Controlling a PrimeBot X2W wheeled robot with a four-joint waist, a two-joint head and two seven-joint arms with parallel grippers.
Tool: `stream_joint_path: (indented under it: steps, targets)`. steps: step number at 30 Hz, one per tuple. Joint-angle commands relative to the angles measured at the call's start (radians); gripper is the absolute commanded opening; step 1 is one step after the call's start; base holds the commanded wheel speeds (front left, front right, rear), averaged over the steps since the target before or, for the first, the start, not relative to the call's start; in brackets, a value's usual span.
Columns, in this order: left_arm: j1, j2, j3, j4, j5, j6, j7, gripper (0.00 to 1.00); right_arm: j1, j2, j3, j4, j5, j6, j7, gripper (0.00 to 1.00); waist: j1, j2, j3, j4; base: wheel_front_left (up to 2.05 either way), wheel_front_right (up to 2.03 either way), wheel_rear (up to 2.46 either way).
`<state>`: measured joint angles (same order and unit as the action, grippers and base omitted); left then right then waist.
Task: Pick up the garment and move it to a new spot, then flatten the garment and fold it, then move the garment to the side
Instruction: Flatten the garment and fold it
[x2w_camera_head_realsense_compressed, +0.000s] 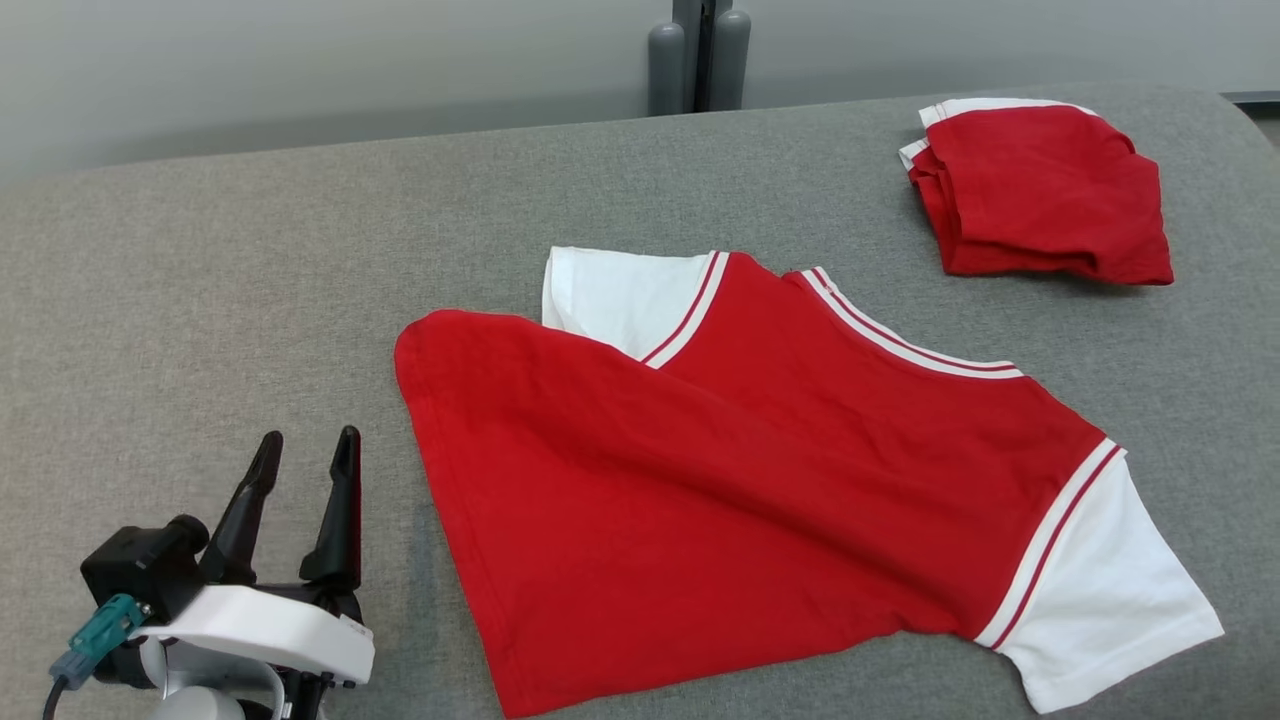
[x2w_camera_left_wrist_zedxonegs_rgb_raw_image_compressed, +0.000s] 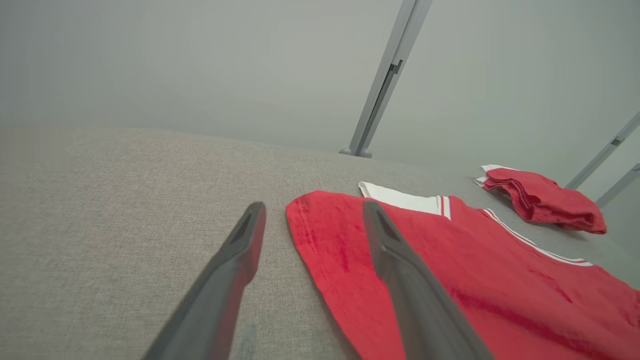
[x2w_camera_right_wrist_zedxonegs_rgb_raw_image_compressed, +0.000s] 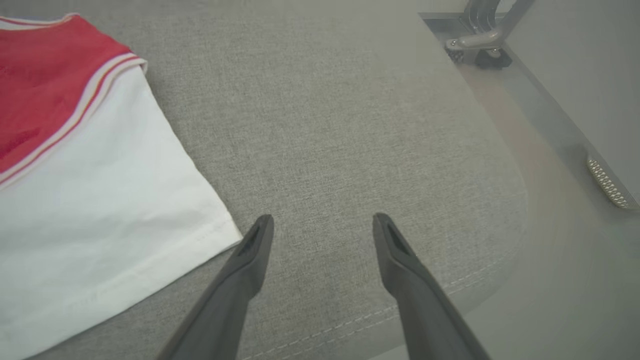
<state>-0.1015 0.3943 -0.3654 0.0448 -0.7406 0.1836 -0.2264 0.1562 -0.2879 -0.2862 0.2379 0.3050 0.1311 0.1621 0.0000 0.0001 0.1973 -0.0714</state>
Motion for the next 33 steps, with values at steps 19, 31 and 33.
stream_joint_path:
  steps: [19,31,33]
  targets:
    - [0.058,0.019,-0.164,-0.010,-0.107,-0.032,0.363,1.00,-0.112,0.114,-0.054,-0.318,-0.046,0.000,-0.082,1.00,0.0000,-0.0001,-0.034,0.035,0.00,0.00,0.00]
    - [0.075,0.003,-0.238,0.005,-0.204,-0.079,0.530,1.00,-0.165,0.151,0.016,-0.249,-0.043,0.000,-0.118,1.00,0.0000,-0.0001,-0.037,0.042,0.00,0.00,0.00]
    - [0.062,-0.004,-0.240,0.019,-0.219,-0.090,0.544,1.00,-0.175,0.152,0.024,-0.242,-0.041,0.000,-0.121,1.00,0.0000,-0.0001,-0.029,0.037,0.00,0.00,0.00]
